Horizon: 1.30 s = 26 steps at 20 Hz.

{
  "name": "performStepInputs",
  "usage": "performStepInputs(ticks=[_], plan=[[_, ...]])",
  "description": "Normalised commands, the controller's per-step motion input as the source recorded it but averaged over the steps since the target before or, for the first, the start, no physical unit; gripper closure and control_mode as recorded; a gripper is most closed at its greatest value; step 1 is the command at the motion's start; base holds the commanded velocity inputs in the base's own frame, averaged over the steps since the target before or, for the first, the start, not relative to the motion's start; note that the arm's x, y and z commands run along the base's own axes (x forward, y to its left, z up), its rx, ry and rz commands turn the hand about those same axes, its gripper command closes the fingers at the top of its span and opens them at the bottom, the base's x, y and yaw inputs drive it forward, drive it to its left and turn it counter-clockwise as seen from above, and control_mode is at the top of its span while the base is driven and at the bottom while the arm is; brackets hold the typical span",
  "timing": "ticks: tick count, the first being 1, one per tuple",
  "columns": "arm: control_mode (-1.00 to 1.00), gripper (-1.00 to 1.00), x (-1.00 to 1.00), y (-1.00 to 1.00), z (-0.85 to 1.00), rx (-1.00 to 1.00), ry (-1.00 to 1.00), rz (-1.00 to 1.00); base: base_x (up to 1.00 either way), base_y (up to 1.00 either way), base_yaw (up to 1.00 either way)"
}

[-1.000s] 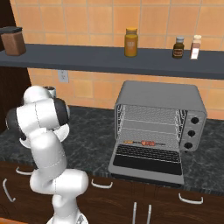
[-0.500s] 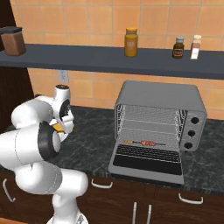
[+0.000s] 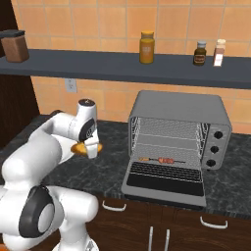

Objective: Pick up the kebab skewer and baguette bread, and place them inside the toaster oven. Close the toaster oven door and start by setting the timer.

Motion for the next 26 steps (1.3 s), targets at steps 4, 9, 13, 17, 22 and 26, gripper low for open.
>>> performStepInputs(ticks=[4, 9, 13, 17, 22, 26], plan=[[-1.00, 1.00, 0.00, -1.00, 0.09, -0.04, 0.00, -0.19, 0.00, 0.00, 0.00], [-1.00, 1.00, 0.00, -1.00, 0.01, -0.03, 0.00, -0.13, 0.00, 0.00, 0.00], [-1.00, 1.00, 0.00, -1.00, 0.00, -0.02, 0.00, -0.08, 0.00, 0.00, 0.00], [-1.00, 1.00, 0.10, -1.00, 0.03, 0.00, 0.00, -0.05, 0.00, 0.00, 0.00], [-1.00, 1.00, 0.09, -0.92, 0.10, -0.01, 0.00, -0.04, 0.00, 0.00, 0.00], [-1.00, 1.00, 0.15, -0.47, 0.00, 0.00, 0.00, -0.02, 0.00, 0.00, 0.00]])
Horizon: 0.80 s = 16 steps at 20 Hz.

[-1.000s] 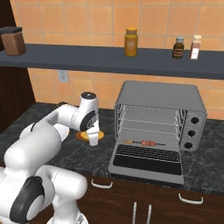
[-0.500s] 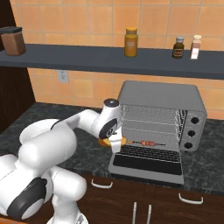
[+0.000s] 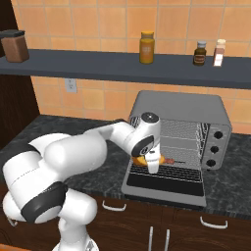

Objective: Pick up the kebab skewer and baguette bread, and place them inside the toaster oven. Close the toaster oven door and start by setting the timer.

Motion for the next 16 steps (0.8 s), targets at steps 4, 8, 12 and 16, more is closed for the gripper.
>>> performStepInputs(ticks=[4, 8, 12, 16], plan=[[-1.00, 1.00, 0.18, 0.00, 0.00, 0.00, 0.00, -0.03, 0.00, 0.00, 0.00], [-1.00, 1.00, 0.00, -0.06, -0.15, 0.00, 0.00, -0.02, 0.00, 0.00, 0.00], [-1.00, 1.00, 0.00, -0.01, -0.23, 0.00, 0.00, -0.02, 0.00, 0.00, 0.00], [-1.00, 1.00, 0.00, -0.04, -0.06, 0.00, -0.01, -0.02, 0.00, 0.00, 0.00]])
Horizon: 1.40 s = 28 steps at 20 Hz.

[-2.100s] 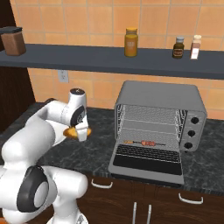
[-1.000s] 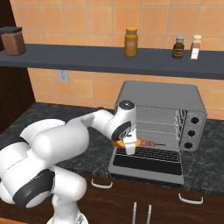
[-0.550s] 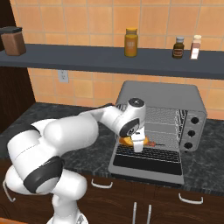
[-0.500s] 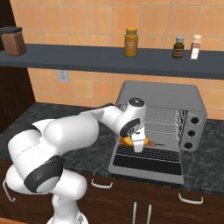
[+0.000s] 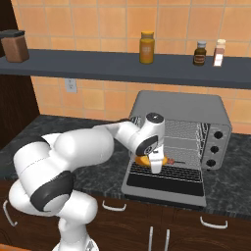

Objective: Pick up the kebab skewer and baguette bread, and place them inside the toaster oven. Close the toaster oven door and start by setting the timer.

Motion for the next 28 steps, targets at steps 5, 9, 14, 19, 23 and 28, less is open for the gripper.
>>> performStepInputs(ticks=[5, 9, 14, 19, 23, 28], plan=[[-1.00, 1.00, 0.00, -0.05, -0.12, 0.00, 0.00, -0.02, 0.00, 0.00, 0.00], [-1.00, -1.00, 0.00, -0.06, -0.10, 0.00, 0.00, -0.02, 0.00, 0.00, 0.00], [-1.00, -1.00, 0.00, -0.15, -0.09, 0.00, 0.00, -0.01, 0.00, 0.00, 0.00], [-1.00, -1.00, 0.00, -0.19, -0.01, 0.00, -0.01, 0.00, 0.00, 0.00, 0.00], [-1.00, -1.00, 0.00, -0.10, 0.02, 0.00, -0.02, 0.00, 0.00, 0.00, 0.00], [-1.00, -1.00, -0.06, 0.00, 0.52, 0.00, -0.15, 0.00, 0.00, 0.00, 0.00]])
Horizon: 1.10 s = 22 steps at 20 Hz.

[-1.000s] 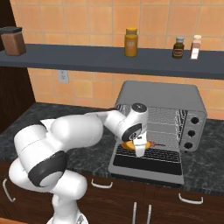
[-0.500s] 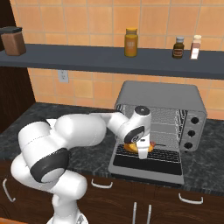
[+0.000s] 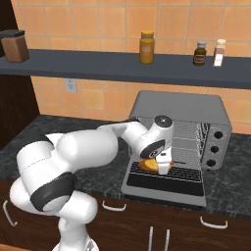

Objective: Pick up the kebab skewer and baguette bread, and place them inside the toaster oven. Close the toaster oven door and start by setting the timer.

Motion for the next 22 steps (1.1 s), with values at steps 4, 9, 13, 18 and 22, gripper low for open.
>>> performStepInputs(ticks=[4, 9, 13, 18, 22], plan=[[-1.00, -1.00, -0.48, -0.09, 0.35, 0.00, -0.12, 0.00, 0.00, 0.00, 0.00], [-1.00, -1.00, -0.89, 0.00, 0.00, 0.00, 0.05, 0.00, 0.00, 0.00, 0.00], [-1.00, -1.00, -0.74, -0.01, 0.00, 0.00, 0.18, 0.00, 0.00, 0.00, 0.00], [-1.00, -1.00, -0.34, -0.01, -0.23, 0.00, 0.24, 0.00, 0.00, 0.00, 0.00], [-1.00, -1.00, -0.11, -0.05, -0.21, 0.02, 0.20, 0.00, 0.00, 0.00, 0.00]])
